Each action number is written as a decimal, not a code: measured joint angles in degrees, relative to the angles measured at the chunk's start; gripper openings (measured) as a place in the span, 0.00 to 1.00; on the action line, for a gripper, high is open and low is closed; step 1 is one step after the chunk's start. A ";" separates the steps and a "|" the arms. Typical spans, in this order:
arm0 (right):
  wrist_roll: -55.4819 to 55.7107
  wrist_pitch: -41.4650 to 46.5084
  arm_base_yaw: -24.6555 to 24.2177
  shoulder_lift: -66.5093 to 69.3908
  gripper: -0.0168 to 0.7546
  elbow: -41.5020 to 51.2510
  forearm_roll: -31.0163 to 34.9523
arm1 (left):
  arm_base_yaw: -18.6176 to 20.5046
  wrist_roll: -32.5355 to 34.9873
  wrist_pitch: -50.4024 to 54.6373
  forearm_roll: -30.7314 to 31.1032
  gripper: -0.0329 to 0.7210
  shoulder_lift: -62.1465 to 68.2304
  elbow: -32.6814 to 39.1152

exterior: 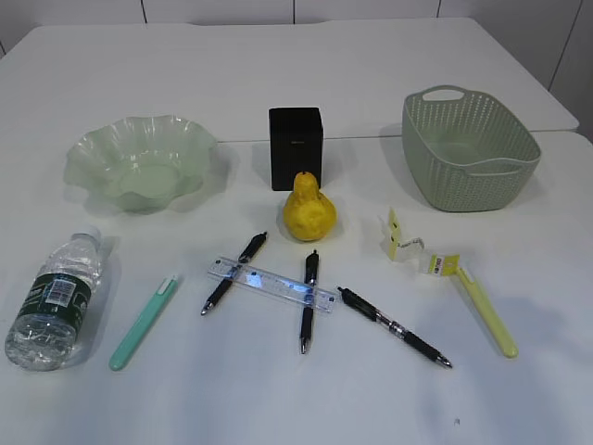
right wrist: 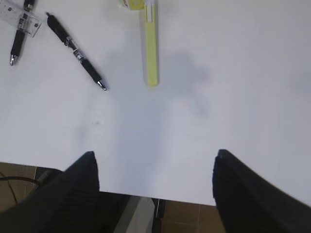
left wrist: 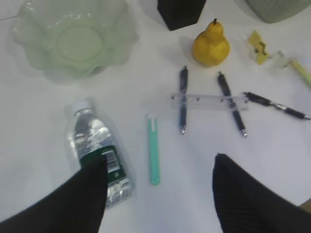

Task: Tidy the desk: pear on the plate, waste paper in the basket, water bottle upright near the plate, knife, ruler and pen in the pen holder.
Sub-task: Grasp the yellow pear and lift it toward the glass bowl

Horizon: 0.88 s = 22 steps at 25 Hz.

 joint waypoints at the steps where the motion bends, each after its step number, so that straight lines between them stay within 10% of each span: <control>1: -0.11 -0.12 0.00 3.35 0.76 -1.97 0.00 | 0.00 0.12 1.07 -1.68 0.67 2.40 -2.18; 8: -0.43 -0.45 0.00 18.18 0.76 -12.92 0.18 | -4.44 0.82 8.33 -6.07 0.66 20.14 -19.37; 22: -0.20 -0.64 0.00 21.43 0.76 -15.06 0.27 | -25.59 -7.28 12.42 8.94 0.78 54.56 -49.27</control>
